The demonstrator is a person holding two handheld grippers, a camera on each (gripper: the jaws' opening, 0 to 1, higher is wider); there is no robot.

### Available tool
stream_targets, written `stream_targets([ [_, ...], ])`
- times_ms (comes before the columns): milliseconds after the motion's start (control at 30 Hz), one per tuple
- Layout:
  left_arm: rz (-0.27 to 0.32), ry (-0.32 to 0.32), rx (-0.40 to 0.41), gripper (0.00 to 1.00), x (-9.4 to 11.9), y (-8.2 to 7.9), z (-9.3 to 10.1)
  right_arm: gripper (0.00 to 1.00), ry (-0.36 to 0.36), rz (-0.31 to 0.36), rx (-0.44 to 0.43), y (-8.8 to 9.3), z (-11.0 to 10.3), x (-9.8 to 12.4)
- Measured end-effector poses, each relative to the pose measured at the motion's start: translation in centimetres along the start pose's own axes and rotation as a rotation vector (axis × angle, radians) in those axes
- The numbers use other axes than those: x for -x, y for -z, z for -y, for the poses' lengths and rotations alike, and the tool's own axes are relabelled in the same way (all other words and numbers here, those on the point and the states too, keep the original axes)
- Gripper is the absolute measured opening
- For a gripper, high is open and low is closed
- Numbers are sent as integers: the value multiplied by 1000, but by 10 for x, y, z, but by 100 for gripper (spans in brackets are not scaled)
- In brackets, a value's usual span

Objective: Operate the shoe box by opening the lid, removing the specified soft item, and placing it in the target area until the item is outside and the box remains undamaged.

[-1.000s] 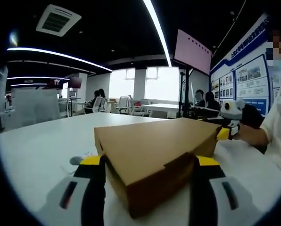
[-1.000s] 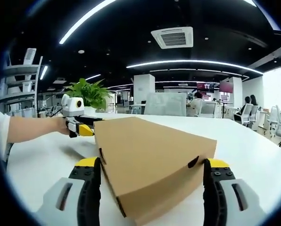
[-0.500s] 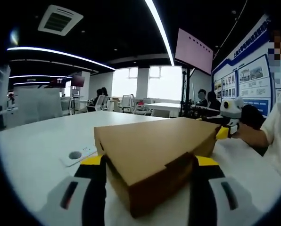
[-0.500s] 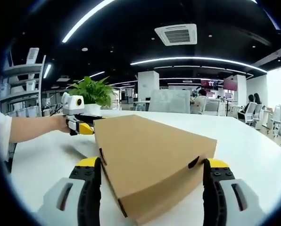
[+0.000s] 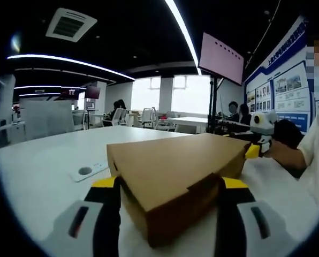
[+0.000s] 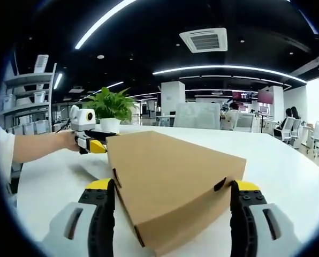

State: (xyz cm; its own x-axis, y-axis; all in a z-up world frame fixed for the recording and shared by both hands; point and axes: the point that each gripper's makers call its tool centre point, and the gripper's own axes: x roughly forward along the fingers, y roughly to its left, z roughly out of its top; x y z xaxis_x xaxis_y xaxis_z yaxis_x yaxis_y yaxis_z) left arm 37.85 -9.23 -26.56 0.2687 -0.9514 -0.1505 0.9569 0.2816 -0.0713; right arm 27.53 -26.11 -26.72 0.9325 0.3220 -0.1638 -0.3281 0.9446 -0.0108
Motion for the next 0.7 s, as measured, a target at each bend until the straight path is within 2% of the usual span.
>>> stream_targets([
  [233,11,-13,-2,76,3,2,1,91,-11,-7,1,-1,-2,2],
  [467,56,-23,0,75,7,2,3,91,-20,0,3,-1,-4,3],
  [700,49,-26,0,76,6,2,4,90,-21,4,1,-2,-4,5],
])
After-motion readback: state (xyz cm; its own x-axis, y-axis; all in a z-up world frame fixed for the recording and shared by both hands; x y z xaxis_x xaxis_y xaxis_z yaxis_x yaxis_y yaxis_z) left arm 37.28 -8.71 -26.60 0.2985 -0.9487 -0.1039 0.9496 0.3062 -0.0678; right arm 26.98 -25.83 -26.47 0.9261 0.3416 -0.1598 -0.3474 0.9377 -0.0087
